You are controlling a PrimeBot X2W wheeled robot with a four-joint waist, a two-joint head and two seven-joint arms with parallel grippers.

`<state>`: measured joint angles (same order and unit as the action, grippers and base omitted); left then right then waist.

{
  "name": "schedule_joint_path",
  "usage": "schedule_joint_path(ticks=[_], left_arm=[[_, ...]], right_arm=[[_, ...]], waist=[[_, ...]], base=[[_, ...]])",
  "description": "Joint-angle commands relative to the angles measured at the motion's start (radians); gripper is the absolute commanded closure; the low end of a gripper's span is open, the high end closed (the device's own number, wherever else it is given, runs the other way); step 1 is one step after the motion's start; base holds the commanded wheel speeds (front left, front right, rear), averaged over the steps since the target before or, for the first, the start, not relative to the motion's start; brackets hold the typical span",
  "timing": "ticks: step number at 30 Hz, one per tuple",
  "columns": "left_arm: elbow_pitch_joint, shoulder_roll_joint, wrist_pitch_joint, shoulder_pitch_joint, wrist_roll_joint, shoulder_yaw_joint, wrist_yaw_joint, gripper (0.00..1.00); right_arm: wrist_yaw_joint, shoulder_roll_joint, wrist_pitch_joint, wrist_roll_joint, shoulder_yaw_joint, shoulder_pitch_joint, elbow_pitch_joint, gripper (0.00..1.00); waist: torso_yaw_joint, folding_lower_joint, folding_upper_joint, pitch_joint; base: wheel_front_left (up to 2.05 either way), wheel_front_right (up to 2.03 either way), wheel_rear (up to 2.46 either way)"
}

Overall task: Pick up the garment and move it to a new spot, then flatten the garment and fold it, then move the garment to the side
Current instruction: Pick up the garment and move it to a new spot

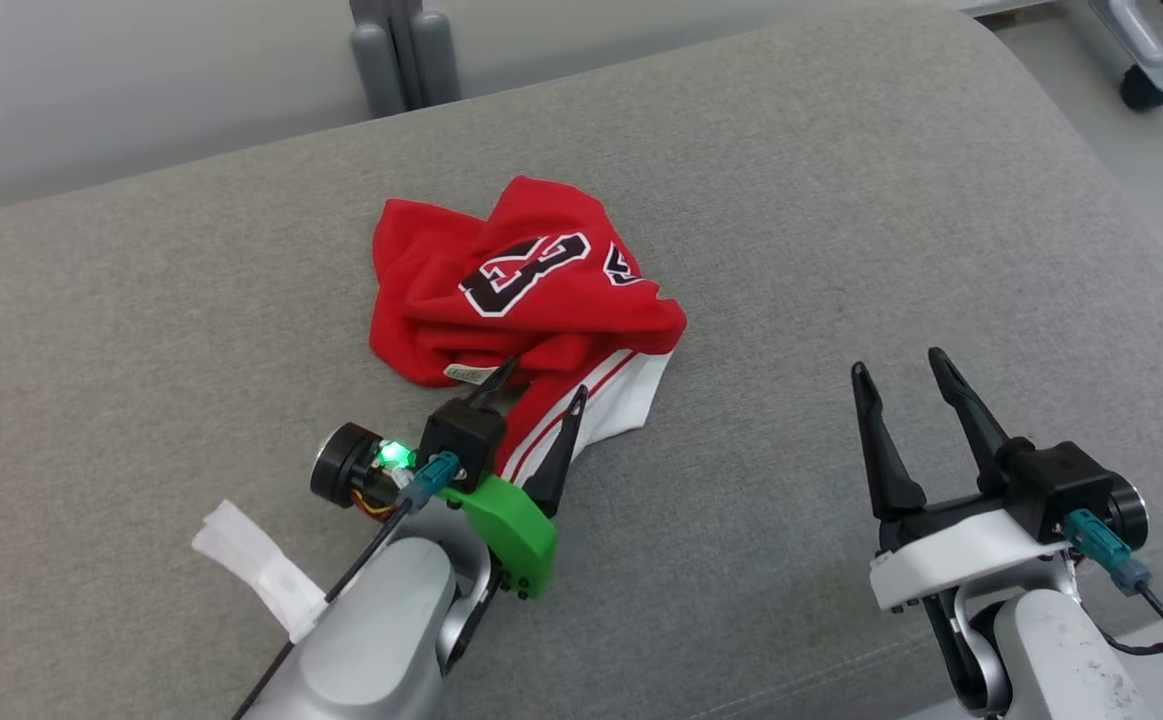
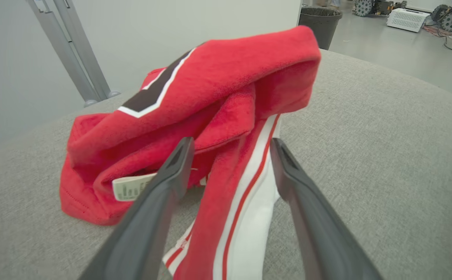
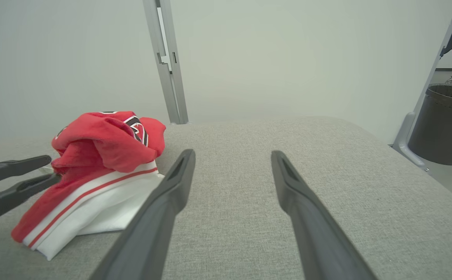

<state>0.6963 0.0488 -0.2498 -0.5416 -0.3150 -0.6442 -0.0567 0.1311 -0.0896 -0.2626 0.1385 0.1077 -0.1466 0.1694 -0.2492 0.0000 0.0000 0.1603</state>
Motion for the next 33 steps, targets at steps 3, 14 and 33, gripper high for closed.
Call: schedule_joint_path(ticks=[3,14,33], left_arm=[[-0.054,0.004,-0.015,0.045,-0.028,0.022,0.025,0.00],[-0.383,0.120,-0.014,0.175,0.006,0.270,0.135,0.00],[-0.558,0.141,-0.014,0.476,0.054,0.542,0.123,0.00]], right_arm=[[-0.001,-0.003,-0.003,-0.007,-0.011,0.023,-0.007,0.00],[-0.001,-0.005,-0.003,-0.020,-0.044,0.061,-0.004,0.00],[-0.001,-0.010,-0.003,-0.026,-0.074,0.119,0.011,0.00]], waist=[[0.066,0.0000,0.0000,-0.032],[0.192,0.0000,0.0000,-0.069],[0.274,0.0000,0.0000,-0.142]], base=[[0.00,0.00,0.00],[0.00,0.00,0.00],[0.00,0.00,0.00]])
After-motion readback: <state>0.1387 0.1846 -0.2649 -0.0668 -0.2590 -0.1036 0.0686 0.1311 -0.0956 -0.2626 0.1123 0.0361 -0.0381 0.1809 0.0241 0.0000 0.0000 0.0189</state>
